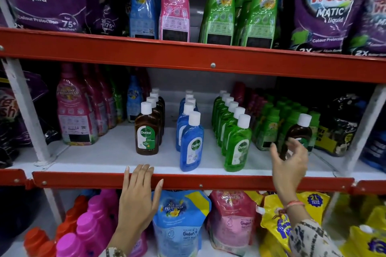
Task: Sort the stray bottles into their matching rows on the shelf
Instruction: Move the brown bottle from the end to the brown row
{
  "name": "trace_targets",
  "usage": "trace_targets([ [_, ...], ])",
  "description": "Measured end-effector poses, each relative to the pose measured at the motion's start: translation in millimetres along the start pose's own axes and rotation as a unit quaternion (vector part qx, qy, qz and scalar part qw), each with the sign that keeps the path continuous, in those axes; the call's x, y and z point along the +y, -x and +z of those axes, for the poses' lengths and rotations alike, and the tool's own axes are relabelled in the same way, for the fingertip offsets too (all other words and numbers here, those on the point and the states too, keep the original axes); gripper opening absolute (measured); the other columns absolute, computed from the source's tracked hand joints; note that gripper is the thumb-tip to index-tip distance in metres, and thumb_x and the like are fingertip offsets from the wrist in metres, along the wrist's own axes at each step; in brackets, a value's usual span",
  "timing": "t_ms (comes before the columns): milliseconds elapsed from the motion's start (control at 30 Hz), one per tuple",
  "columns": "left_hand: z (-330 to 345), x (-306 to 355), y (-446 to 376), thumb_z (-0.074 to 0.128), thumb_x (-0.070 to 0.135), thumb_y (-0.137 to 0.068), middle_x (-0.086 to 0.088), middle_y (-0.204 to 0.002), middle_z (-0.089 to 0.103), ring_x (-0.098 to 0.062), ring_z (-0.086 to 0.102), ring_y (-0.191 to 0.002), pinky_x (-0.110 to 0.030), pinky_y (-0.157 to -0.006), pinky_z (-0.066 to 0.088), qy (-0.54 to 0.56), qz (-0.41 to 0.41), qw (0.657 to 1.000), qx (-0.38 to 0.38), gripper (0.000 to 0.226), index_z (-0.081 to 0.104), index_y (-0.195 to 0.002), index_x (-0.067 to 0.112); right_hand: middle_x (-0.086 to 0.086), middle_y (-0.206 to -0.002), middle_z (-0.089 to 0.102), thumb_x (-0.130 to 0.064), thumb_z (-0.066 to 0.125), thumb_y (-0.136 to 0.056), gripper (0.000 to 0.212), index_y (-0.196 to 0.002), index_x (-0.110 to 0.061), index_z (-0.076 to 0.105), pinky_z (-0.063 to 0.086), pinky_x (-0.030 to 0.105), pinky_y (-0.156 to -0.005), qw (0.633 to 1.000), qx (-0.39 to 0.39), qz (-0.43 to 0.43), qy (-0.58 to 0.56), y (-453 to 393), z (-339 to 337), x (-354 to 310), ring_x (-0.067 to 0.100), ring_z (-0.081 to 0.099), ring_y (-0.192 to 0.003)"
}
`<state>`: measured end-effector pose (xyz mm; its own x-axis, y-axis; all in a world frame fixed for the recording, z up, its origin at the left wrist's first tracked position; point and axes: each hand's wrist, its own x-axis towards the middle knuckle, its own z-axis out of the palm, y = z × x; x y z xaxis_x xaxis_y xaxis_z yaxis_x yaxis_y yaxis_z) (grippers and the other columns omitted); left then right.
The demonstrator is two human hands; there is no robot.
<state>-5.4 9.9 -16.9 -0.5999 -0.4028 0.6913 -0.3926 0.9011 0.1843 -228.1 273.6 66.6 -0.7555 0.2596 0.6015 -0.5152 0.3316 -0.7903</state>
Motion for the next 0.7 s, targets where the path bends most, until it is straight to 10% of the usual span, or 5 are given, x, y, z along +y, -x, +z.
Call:
trace_targets([
  [200, -2, 2, 0, 0.036, 0.044, -0.096, -0.011, -0.12, 0.066, -0.027, 0.056, -0.12, -0.046, -0.119, 0.022, 0.003, -0.006, 1.0, 0.008, 0.053, 0.063, -0.116, 0.004, 0.031, -0.14, 0.037, -0.02, 0.075, -0.08, 0.08, -0.14, 0.008, 0.03, 0.032, 0.054, -0.106, 0.991, 0.015, 0.088, 0.096, -42, -2, 31, 0.047, 0.035, -0.128],
  [700, 0, 5, -1, 0.029, 0.048, -0.097, -0.012, -0.122, 0.065, -0.028, 0.054, -0.122, -0.041, -0.121, 0.014, 0.012, -0.023, 1.0, -0.002, 0.058, 0.061, -0.118, 0.005, 0.033, -0.122, 0.055, -0.034, 0.087, -0.064, 0.082, -0.121, 0.01, 0.047, 0.047, 0.055, -0.092, 0.983, -0.011, 0.149, 0.107, -59, 7, 45, 0.048, 0.053, -0.114],
])
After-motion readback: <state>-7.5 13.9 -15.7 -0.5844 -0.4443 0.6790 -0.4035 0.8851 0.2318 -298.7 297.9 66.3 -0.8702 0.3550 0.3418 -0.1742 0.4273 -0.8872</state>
